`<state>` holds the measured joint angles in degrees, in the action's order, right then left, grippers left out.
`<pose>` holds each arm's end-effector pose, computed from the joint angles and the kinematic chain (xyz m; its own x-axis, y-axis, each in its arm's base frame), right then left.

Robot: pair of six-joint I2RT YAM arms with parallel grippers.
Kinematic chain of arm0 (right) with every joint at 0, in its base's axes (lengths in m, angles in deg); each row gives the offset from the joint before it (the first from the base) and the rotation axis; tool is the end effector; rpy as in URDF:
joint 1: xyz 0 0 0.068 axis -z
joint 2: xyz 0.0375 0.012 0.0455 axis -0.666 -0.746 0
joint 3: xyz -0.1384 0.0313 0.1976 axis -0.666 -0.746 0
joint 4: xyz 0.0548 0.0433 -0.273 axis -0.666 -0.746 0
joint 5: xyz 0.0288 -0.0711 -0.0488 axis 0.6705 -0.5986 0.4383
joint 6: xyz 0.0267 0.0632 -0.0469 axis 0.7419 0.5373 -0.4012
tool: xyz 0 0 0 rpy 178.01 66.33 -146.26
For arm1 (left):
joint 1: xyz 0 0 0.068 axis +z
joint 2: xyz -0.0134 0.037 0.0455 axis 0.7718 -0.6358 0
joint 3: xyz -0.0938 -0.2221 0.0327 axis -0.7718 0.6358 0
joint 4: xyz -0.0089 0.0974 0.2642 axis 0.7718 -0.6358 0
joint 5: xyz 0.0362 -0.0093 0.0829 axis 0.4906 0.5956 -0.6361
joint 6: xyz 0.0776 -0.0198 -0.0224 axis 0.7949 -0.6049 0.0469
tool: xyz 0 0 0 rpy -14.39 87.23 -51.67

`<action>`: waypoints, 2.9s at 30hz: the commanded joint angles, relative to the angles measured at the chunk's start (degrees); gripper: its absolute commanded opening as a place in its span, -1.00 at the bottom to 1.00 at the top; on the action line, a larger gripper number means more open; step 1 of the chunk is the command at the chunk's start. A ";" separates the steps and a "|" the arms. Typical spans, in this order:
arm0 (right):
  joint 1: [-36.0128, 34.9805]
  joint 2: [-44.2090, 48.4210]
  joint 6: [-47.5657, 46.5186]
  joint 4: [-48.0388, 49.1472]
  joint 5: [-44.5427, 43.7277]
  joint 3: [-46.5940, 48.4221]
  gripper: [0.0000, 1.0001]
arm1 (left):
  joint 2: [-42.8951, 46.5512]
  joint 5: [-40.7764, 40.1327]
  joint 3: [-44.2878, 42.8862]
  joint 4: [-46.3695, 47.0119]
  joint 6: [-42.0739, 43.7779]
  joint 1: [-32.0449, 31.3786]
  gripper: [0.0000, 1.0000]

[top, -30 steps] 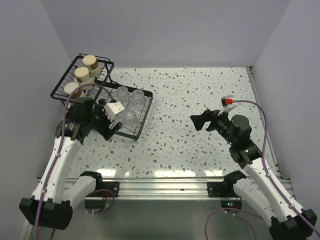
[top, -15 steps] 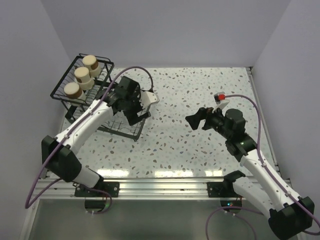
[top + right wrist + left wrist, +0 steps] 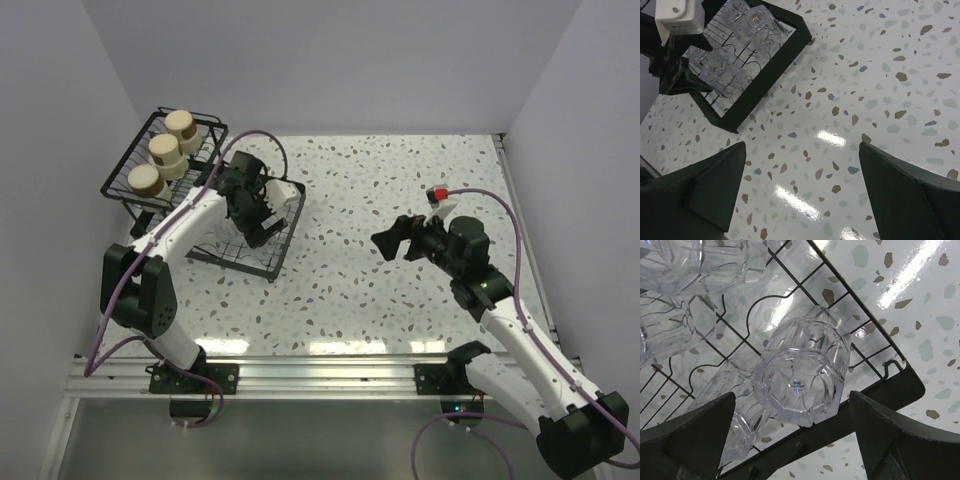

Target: Unload the cups from the dish rack

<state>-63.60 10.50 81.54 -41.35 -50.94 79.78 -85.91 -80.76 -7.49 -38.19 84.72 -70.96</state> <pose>0.2492 0.1169 0.2609 -0.4254 0.2063 -0.8812 -0.4344 0.8077 0.3988 0.3424 -0.1354 0.1975 -0.5004 0.7739 -0.3881 0.7951 0.5882 0.1478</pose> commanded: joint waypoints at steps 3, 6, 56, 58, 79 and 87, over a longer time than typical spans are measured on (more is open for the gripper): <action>-0.21 -0.52 -1.30 -0.52 -1.04 1.44 0.96 | 0.81 4.78 2.54 6.31 1.57 -0.38 1.00; -0.21 -0.44 -1.48 -0.70 -1.31 1.61 0.96 | -0.68 6.54 2.80 6.84 1.22 -0.30 0.97; -12.08 -38.67 36.83 46.32 28.06 35.72 0.58 | 25.16 41.69 -14.95 16.51 -26.28 6.47 -1.00; -12.17 -38.76 37.10 46.41 27.70 35.46 0.46 | 25.16 42.57 -15.04 16.95 -26.73 6.47 -1.00; -13.22 -26.55 1.46 -9.01 6.71 37.74 -1.00 | 26.47 25.89 -5.37 15.64 -20.93 6.56 1.00; -13.13 -27.24 -7.19 -42.68 -16.49 36.78 -1.00 | 27.88 18.78 -2.21 13.43 -17.94 6.56 1.00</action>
<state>-76.89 -16.10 80.66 -65.41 -55.26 115.14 -59.18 -56.78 -10.88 -24.27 64.48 -64.52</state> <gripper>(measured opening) 0.059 0.997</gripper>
